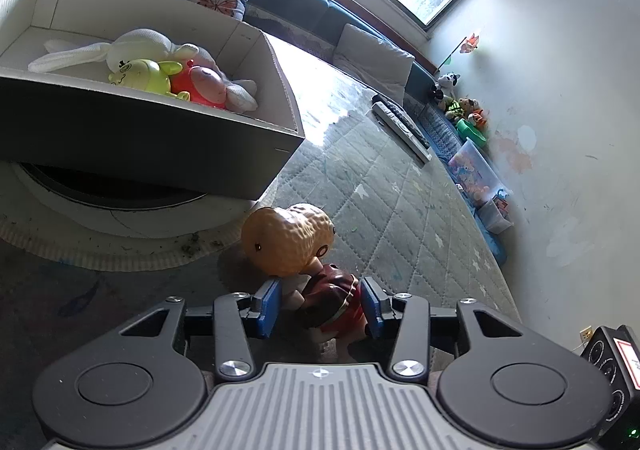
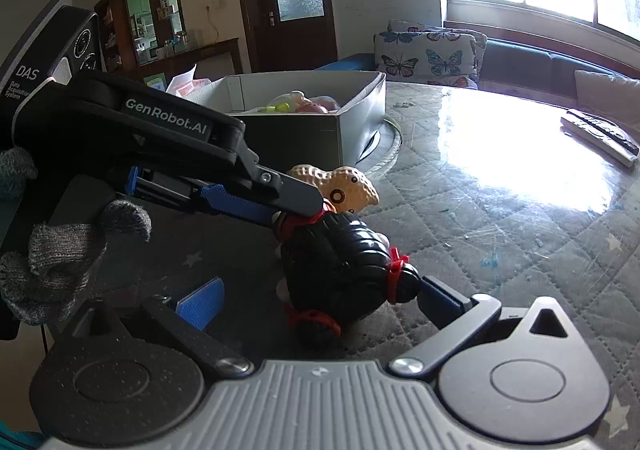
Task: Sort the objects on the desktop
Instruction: 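Close both grippers around the black-haired doll, then lift the doll and carry it over the white box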
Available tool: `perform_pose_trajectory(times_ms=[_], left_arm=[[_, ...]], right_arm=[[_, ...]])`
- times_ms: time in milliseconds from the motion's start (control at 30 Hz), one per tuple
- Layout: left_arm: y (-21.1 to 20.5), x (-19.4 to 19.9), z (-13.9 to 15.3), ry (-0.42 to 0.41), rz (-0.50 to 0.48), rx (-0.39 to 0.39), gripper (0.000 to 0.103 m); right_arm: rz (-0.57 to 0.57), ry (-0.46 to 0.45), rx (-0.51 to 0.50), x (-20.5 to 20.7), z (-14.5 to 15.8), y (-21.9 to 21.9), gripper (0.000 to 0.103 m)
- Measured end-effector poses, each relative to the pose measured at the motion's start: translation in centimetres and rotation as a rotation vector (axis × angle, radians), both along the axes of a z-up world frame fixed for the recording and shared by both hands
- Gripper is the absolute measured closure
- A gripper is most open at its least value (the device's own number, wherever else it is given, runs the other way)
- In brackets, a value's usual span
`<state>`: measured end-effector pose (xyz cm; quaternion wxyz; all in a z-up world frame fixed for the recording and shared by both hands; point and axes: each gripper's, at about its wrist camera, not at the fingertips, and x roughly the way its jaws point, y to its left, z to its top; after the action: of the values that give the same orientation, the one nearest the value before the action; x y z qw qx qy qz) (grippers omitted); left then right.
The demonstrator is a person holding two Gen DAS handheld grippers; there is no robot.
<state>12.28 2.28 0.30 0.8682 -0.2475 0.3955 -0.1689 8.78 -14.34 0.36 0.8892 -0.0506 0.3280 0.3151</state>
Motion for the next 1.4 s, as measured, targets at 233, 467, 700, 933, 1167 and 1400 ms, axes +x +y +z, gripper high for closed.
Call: perform_pose_trajectory(times_ms=[233, 467, 700, 933, 1167, 1400], left_arm=[[-0.2, -0.1, 0.1, -0.005, -0.009, 0.018, 0.056], [-0.2, -0.1, 0.0, -0.002, -0.010, 0.024, 0.054], [0.0, 0.2, -0.5, 0.020, -0.010, -0.004, 0.049], [0.4, 0.0, -0.9, 0.029, -0.008, -0.045, 0.050], [1.3, -1.0, -1.0, 0.042, -0.002, -0.088, 0.051], [2.8, -2.3, 1.0, -0.026, 0.033, -0.113, 0.051]], right_arm=[[-0.025, 0.001, 0.001, 0.5, 0.0, 0.0, 0.001], [-0.059, 0.023, 0.000, 0.9, -0.3, -0.4, 0.010], [-0.071, 0.028, -0.009, 1.0, -0.3, -0.2, 0.025], [-0.077, 0.027, -0.024, 0.7, -0.1, 0.0, 0.026], [-0.053, 0.027, -0.036, -0.3, 0.6, 0.3, 0.026], [-0.016, -0.031, -0.033, -0.7, 2.9, 1.6, 0.026]])
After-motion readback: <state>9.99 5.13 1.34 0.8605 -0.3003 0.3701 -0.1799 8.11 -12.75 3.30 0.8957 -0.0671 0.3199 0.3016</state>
